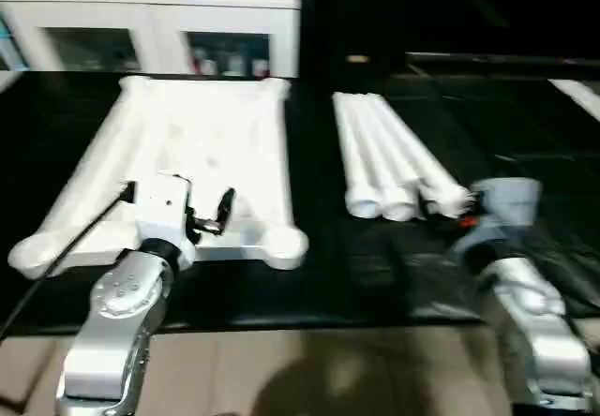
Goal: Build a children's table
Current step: Move to table
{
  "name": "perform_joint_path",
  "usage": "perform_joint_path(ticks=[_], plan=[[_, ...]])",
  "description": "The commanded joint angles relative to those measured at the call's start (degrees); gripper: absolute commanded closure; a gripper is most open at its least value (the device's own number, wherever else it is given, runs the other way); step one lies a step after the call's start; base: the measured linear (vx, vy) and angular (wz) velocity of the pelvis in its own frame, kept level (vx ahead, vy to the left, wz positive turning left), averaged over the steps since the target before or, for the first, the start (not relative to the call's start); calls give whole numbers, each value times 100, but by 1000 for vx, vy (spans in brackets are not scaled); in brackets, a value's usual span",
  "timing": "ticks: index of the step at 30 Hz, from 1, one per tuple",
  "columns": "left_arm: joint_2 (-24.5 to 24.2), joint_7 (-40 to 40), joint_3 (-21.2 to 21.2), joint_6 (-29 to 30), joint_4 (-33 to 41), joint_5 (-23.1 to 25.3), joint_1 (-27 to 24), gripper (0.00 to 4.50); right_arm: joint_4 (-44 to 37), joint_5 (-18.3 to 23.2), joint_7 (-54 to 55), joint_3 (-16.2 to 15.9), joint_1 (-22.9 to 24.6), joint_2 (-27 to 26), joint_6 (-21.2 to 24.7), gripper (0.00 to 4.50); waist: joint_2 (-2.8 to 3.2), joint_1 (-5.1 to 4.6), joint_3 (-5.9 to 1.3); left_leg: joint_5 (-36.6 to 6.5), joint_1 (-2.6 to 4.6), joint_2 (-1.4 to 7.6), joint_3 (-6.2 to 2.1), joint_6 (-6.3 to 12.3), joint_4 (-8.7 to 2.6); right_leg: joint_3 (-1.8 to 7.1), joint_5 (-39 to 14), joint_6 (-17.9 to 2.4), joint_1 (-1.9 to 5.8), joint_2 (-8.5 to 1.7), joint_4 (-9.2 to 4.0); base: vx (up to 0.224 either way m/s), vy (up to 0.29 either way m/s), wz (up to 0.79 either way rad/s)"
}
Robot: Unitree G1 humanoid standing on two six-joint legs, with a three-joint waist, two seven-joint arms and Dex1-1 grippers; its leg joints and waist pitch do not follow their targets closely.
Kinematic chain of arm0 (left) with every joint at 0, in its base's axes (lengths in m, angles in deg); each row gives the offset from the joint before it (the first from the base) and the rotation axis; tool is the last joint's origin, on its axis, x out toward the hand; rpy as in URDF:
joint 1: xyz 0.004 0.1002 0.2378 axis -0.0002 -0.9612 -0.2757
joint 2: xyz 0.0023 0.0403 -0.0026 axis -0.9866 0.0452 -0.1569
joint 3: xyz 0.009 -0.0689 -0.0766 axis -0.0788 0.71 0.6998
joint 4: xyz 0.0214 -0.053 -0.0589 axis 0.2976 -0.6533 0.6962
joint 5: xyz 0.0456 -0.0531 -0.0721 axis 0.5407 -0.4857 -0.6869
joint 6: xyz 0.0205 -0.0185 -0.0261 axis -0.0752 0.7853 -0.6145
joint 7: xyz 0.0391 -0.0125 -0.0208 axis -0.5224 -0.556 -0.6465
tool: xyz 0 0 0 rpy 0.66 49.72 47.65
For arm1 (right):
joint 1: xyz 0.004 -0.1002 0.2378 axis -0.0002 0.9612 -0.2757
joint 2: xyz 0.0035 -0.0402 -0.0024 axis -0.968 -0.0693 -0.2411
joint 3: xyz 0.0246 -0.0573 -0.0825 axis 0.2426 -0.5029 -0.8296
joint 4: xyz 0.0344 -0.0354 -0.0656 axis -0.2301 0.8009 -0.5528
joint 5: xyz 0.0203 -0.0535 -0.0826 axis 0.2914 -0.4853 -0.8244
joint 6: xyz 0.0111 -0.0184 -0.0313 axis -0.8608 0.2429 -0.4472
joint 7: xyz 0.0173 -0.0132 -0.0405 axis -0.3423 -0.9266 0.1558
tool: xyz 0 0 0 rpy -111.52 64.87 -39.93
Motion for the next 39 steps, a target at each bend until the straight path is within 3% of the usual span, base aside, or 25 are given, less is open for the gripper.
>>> perform_joint_path(ticks=[1, 4, 7, 9, 10, 11, 12, 13, 14, 15, 16, 17, 18, 19, 20, 21, 22, 23, 24, 26, 29, 31, 33, 36, 39], plan=[[52, 6, 2, -3, 2, 27, -39, 5, -94, -4, -100, -144, -8, -14, 93, 0, 75, -82, -293, -612, 218, 288, -54, 1327, -496, 220, -1421, -1176, 68, -356, -485, -21, 169, 12], [32, 18, -40, -15, 44, 5, -108, 5, -37, -88, -89, -260, -37, -17, 28, 0, 33, -163, -267, -1123, 232, 244, 11, 1339, -567, 165, -1604, -832, 67, -409, -542, -26, 171, 8], [45, -23, -5, -25, 44, 4, -100, 5, 5, 17, -32, -234, -77, -96, 129, 0, 22, -196, -247, -1586, 165, 242, -52, 1110, -573, 266, -1998, -387, 135, -647, -704, -38, 171, 0], [46, -27, 14, -5, 55, -7, -62, 5, -3, 73, -76, -257, -70, -93, 233, 0, 80, -301, -233, -2187, 304, 216, -73, 829, -750, 114, -2126, -185, 45, -412, -661, -54, 173, 2], [48, -19, 17, -7, 65, -18, -47, 5, 12, 114, -100, -255, -63, -94, 276, 0, 156, -497, -216, -2735, 296, 178, -46, 447, -1063, -237, -1836, -37, 7, 34, -306, -74, 176, 4], [48, -19, 17, -7, 65, -18, -46, 5, 13, 116, -101, -255, -63, -95, 277, 0, 204, -542, -215, -2962, 284, 162, 9, 170, -1207, -389, -1530, -9, -29, 217, 43, -74, 176, 4], [50, -15, 18, -8, 67, -19, -40, 5, 22, 133, -106, -249, -64, -97, 295, 0, 199, -587, -221, -3193, 213, 223, -19, -198, -1349, -565, -841, -5, 29, 241, 499, -72, 131, 1], [44, -22, 23, -13, 50, -3, -8, 5, 85, 120, -71, -217, -102, -97, 281, 0, 139, -566, -163, -3403, 193, 345, -17, -547, -1413, -562, -738, -108, 39, 52, 416, -61, 70, -1], [44, -32, 44, -12, 42, -10, 7, 5, 113, 137, -60, -199, -135, -106, 289, 0, -27, -551, -287, -3293, 304, 338, -1, -993, -1268, -350, -969, -281, 78, -323, 111, -61, 70, -1], [56, -58, 84, -12, 18, -27, 39, 5, 122, 174, -44, -176, -197, -118, 321, 0, -199, -465, -326, -2978, 194, 265, -33, -1085, -867, 5, -1736, -326, 93, -837, -143, -52, 53, 5], [58, -59, 88, -23, 6, -34, 49, 5, 99, 210, -47, -174, -215, -126, 383, 0, -166, -411, -281, -1494, -70, -37, -768, -555, 927, 937, -3128, -725, 67, -1999, -1015, -18, 124, -24], [58, -57, 88, -31, -1, -35, 54, 5, 82, 232, -48, -175, -223, -131, 426, 0, -100, -572, -153, -699, -440, 21, -1118, -759, 1114, 356, -3503, -912, 458, -1774, -754, -18, 124, -24], [47, -46, 72, -38, -12, -26, 63, 5, 71, 255, -60, -175, -231, -131, 461, 0, -107, -540, -124, -691, -399, 23, -1065, -974, 897, -14, -3556, -948, 457, -1424, -691, -5, 195, -53], [27, -50, 45, -50, -22, 14, 69, 5, 62, 247, -75, -181, -233, -125, 458, 0, 28, -609, -131, -1313, -96, 71, -933, -951, 54, -577, -3422, -1072, 336, -590, -441, -48, 179, -8], [27, -65, 30, -3, -26, 32, 76, 5, 32, 193, -88, -217, -226, -105, 433, 0, 286, -762, -128, -2680, 69, 373, -1220, -960, -518, -386, -1910, -713, 90, 12, 43, -48, 179, -8], [49, -70, 30, 22, -30, 19, 89, 5, 16, 172, -96, -229, -229, -93, 438, 0, 347, -838, -233, -2928, 177, 527, -1380, -1079, -577, -279, -1023, -633, 111, -39, 233, -66, 154, 19], [68, -55, 34, 5, -31, -7, 93, 5, -2, 178, -105, -239, -223, -91, 451, 0, 423, -848, -140, -3261, 118, 423, -1379, -1339, -685, -213, -181, -527, 151, -26, 241, -59, 127, 5], [78, -44, 26, -4, -33, -16, 100, 5, -12, 195, -121, -240, -221, -90, 456, 0, 328, -853, -110, -3352, 102, 368, -1266, -1263, -648, -167, -145, -465, 183, -133, 69, -59, 127, 5], [101, -31, 20, -7, -25, -42, 98, 5, -19, 206, -128, -245, -212, -87, 464, 0, 333, -849, -96, -3458, 82, 309, -1193, -1263, -631, -141, -317, -452, 206, -184, -6, -45, 70, 4], [160, -48, 17, 12, -5, -48, 98, 5, -10, 171, -136, -267, -208, -40, 454, 0, 218, -818, -86, -3693, 69, 186, -983, -1158, -535, -1, -1785, -433, 209, -364, -308, 0, 0, 0], [192, -83, 28, -17, 10, -55, 62, 5, 8, 191, -160, -254, -218, -19, 490, 0, 43, -758, -146, -2662, 49, 178, -800, -675, -501, 119, -2135, -575, 227, -436, -432, -10, -37, 7], [256, -99, 83, -65, 71, -151, 2, 5, 15, 207, -203, -253, -218, 10, 536, 0, -70, -662, -211, -1667, 56, 200, -642, -202, -485, 154, -1697, -753, 252, -467, -435, -9, -77, 14], [259, -141, 69, -9, 112, -108, -29, 5, 20, 191, -223, -262, -217, 39, 537, 0, -26, -601, -196, -1572, 39, 256, -551, 62, -565, 140, -1521, -938, 219, -424, -432, -4, -86, 11], [324, -207, 100, 43, 135, -68, -45, 5, 56, 157, -249, -299, -260, 112, 514, 0, -99, -532, -232, -1506, 4, 286, -449, 31, -577, 131, -1617, -916, 205, -382, -431, 27, -83, 1], [285, -179, 30, 30, 164, 12, -43, 5, 83, 171, -226, -292, -338, 170, 702, 0, -55, -439, -269, -467, -9, 315, -376, 312, -550, 120, -243, -1154, 222, -326, -312, 51, -63, 1]])
